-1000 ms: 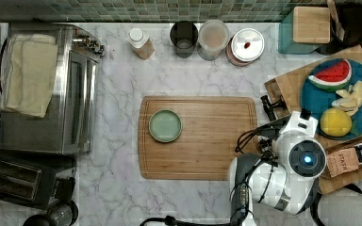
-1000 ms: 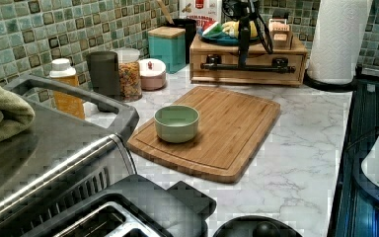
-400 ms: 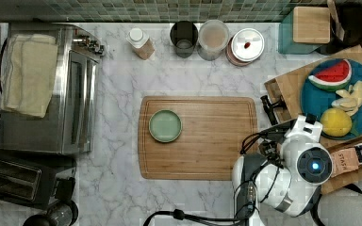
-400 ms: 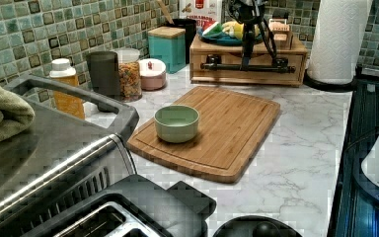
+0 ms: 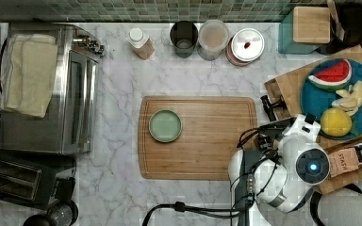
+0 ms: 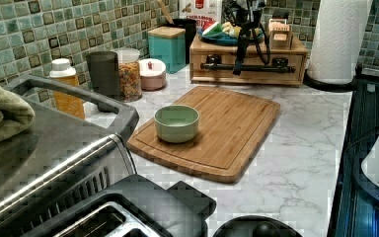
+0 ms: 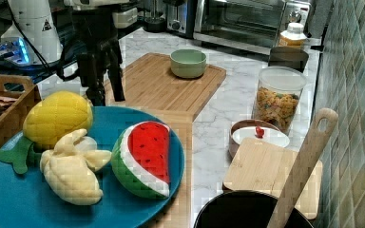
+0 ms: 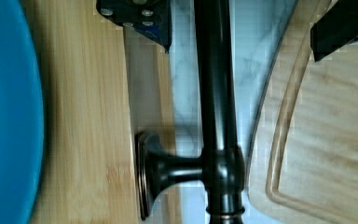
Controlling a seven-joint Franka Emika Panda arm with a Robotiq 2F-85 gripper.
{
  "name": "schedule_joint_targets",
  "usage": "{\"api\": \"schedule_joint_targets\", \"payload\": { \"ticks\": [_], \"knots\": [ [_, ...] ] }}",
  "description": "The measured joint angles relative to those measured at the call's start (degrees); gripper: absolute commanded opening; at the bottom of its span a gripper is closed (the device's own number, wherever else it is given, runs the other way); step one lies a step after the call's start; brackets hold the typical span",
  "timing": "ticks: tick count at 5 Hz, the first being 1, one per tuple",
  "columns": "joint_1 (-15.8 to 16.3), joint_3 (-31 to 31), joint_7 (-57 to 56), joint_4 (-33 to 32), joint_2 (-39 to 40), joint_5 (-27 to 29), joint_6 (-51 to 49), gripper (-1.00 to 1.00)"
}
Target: Open the drawer.
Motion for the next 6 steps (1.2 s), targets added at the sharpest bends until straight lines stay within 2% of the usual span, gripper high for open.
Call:
{"api": "schedule_joint_targets", "payload": {
  "ticks": [2, 4, 6],
  "knots": [
    [0.3, 0.5, -2.1, 0.6, 5.8, -0.8, 0.7, 1.00],
    [0.3, 0.3, -2.1, 0.9, 5.6, -8.5, -1.5, 1.00],
    [0.1, 1.9, -3.0, 6.6, 7.0, -8.1, -14.6, 1.00]
  ]
}}
